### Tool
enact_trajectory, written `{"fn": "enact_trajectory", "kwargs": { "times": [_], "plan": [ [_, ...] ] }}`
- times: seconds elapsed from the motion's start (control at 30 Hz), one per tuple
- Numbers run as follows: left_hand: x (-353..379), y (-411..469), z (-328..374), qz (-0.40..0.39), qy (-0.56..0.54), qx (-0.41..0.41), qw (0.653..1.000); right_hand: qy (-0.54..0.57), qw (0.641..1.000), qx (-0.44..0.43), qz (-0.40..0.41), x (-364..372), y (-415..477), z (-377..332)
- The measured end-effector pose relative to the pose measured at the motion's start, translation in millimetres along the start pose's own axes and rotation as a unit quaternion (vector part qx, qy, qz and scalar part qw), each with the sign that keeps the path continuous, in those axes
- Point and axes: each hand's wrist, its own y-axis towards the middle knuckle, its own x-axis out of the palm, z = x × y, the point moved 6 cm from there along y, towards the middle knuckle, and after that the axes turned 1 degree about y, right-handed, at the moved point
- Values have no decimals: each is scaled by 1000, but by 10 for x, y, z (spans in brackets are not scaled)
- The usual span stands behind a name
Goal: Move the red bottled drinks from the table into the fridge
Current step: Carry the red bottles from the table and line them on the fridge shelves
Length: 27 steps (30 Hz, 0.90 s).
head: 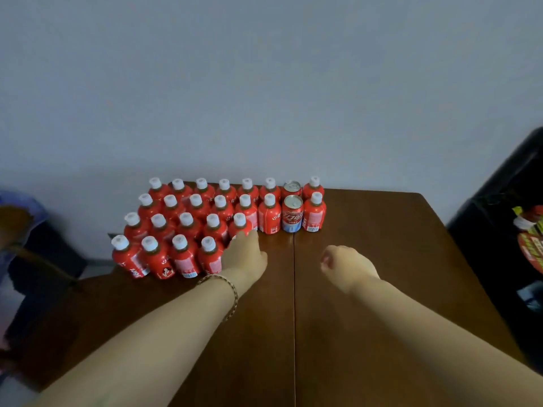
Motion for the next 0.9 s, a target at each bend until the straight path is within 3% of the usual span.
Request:
{"fn": "enact_trajectory", "kwargs": {
  "times": [0.2,0.33,0.47,0.57,0.67,0.9],
  "plan": [
    [313,931,124,-11,-157,57,986,68,996,55,2,178,900,94],
    [651,1487,151,5,-285,-13,958,191,978,81,31,296,1548,241],
    [990,1925,68,35,-328,-75,941,239,968,60,41,517,2049,296],
    [1068,2014,32,114,-317,-110,935,263,963,44,49,671,2309,322],
    [1058,2055,56,173,-345,-52,921,296,951,25,86,726,2504,371],
    [1030,2134,23,73,-336,64,937,293,948,-86,86,733,2439,509]
  ]
}}
